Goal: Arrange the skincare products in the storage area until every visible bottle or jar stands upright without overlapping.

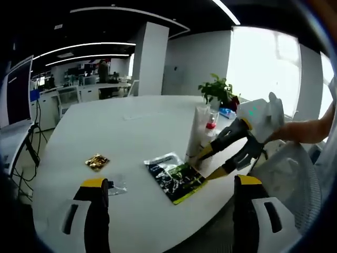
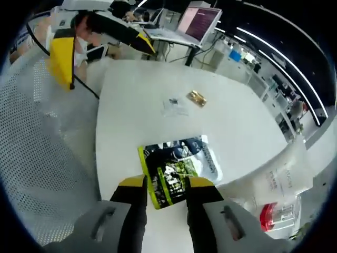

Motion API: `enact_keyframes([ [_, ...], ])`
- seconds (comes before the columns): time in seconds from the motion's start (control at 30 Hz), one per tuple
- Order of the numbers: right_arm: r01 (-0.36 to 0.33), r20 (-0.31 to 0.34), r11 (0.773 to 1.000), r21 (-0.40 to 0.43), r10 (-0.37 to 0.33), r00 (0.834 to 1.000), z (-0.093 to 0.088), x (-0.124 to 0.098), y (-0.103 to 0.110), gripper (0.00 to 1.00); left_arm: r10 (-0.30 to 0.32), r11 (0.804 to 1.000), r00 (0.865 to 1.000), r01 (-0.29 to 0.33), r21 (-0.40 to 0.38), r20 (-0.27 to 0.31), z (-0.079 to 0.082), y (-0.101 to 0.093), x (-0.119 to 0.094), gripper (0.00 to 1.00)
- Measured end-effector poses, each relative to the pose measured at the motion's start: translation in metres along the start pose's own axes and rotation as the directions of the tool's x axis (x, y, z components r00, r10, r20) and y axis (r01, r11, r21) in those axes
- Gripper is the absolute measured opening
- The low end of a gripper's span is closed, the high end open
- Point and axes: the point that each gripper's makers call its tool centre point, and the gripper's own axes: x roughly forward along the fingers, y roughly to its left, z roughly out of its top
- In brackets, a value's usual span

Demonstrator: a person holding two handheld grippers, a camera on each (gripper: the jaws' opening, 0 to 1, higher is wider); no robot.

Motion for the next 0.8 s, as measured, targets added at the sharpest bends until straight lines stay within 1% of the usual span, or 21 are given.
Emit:
enact_keyframes([
  [0.07,0.023,0.034,1.000,0.018,-0.023,0.999,0.006,-0.011,-0.001,0.35,-0.001,1.000,1.000,0.001,-0.003,-0.003,-0.001,0.000,0.000,0.92],
  [0.17,0.044,0.067,0.998,0.054,-0.048,0.997,0.012,-0.025,-0.001,0.40,-0.003,1.000,1.000,0.003,-0.003,-0.006,-0.002,0.000,0.001,0.92],
  [0.27,0.088,0.106,0.990,0.108,-0.100,0.989,0.017,-0.040,-0.005,0.45,-0.006,1.000,1.000,0.006,-0.004,-0.010,-0.002,-0.001,0.001,0.92],
  [0.37,0.126,0.129,0.980,0.154,-0.146,0.981,0.019,-0.053,-0.009,0.52,-0.011,1.000,1.000,0.011,-0.005,-0.014,-0.003,-0.001,0.001,0.92],
  [0.4,0.134,0.130,0.978,0.158,-0.155,0.979,0.019,-0.056,-0.010,0.55,-0.012,1.000,1.000,0.012,-0.005,-0.015,-0.003,-0.002,0.001,0.92],
  [0.5,0.180,0.140,0.964,0.197,-0.209,0.968,0.018,-0.070,-0.013,0.63,-0.017,1.000,1.000,0.017,-0.002,-0.023,-0.005,-0.003,0.002,0.92],
  [0.57,0.210,0.148,0.949,0.236,-0.249,0.957,0.018,-0.077,-0.016,0.69,-0.018,1.000,1.000,0.017,-0.002,-0.026,-0.006,-0.003,0.002,0.92],
  [0.6,0.210,0.147,0.949,0.236,-0.248,0.957,0.017,-0.078,-0.016,0.72,-0.017,1.000,1.000,0.017,-0.003,-0.026,-0.006,-0.003,0.002,0.92],
  [0.67,0.248,0.134,0.930,0.273,-0.292,0.947,0.012,-0.083,-0.021,0.78,-0.018,1.000,1.000,0.018,-0.003,-0.025,-0.006,-0.003,0.002,0.92],
  [0.8,0.279,0.108,0.906,0.318,-0.327,0.939,-0.001,-0.088,-0.027,0.90,-0.020,1.000,0.999,0.020,-0.001,-0.031,-0.007,-0.003,0.002,0.92],
])
